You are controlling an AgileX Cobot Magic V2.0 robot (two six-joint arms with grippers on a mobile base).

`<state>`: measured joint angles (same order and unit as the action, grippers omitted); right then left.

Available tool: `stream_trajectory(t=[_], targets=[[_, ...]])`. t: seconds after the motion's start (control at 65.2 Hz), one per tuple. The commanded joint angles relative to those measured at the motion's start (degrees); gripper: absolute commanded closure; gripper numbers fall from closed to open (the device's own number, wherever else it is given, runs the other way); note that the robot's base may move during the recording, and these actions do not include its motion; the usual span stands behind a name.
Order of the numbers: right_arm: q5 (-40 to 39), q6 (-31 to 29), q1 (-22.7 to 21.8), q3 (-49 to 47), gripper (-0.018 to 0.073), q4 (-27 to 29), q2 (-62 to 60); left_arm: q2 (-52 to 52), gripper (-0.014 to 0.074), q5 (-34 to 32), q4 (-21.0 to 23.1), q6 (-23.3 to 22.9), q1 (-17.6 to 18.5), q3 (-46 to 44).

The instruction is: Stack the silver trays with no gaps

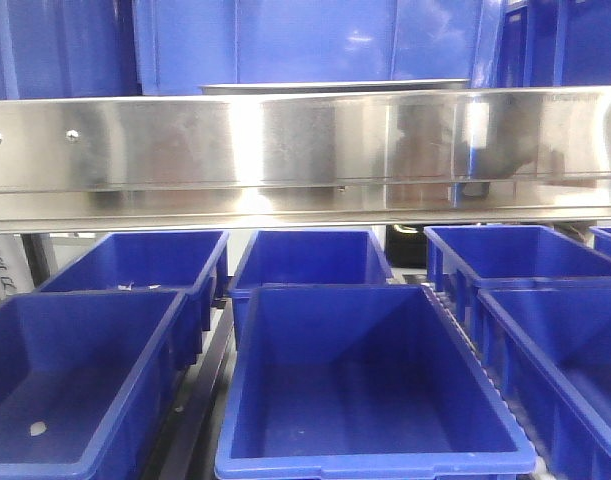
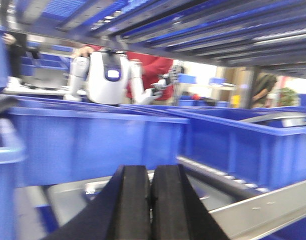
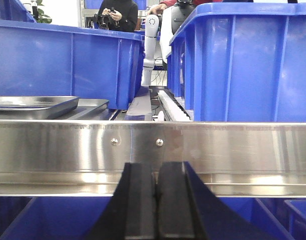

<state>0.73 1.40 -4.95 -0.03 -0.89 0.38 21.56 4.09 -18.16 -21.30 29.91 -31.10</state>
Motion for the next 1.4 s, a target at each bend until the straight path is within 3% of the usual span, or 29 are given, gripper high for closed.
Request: stream_trajectory(t=[0.0, 0.061, 0.123, 0.307, 0.46, 0.629, 0.69, 0.889, 1.38], targets=[[-1.26, 0.17, 0.12, 0.03, 0.0643, 0.05, -0.38, -2.17, 0.0603, -0.35, 7.84, 11.68, -4.06, 2.33], [-1.26, 0.17, 0.12, 0.03, 0.0643, 0.05, -0.38, -4.09, 0.0603, -0.46, 14.55, 20.79, -8.4, 5.18], [-1.26, 0.17, 0.12, 0.03, 0.0643, 0.05, -0.38, -6.08, 0.0603, -0.46, 18.16, 25.28, -13.55, 8.28], [-1.26, 0.17, 0.12, 0.03, 0.0643, 0.05, -0.38, -13.16, 0.0603, -0.36, 19.55, 25.4, -25.41, 17.75], [-1.26, 0.17, 0.12, 0.03, 0.0643, 0.05, -0.38, -18.82, 0.0603, -0.36, 20.93, 25.3, -30.36, 23.69], [-1.26, 0.17, 0.12, 0.03, 0.0643, 0.05, -0.38, -21.56, 0.0603, -0.46, 20.93, 25.19, -30.63, 29.3], [-1.26, 0.17, 0.12, 0.03, 0.0643, 0.05, -0.38, -21.56, 0.0603, -1.31, 20.93, 22.71, -30.08, 31.1], [-1.26, 0.17, 0.12, 0.03, 0.0643, 0.05, -0.38, -21.56, 0.0603, -0.48, 19.95, 22.16, -28.22, 31.1], [-1.26, 0.17, 0.12, 0.03, 0.0643, 0.05, -0.38, -21.56, 0.0603, -0.94, 19.95, 22.16, -28.22, 31.1]])
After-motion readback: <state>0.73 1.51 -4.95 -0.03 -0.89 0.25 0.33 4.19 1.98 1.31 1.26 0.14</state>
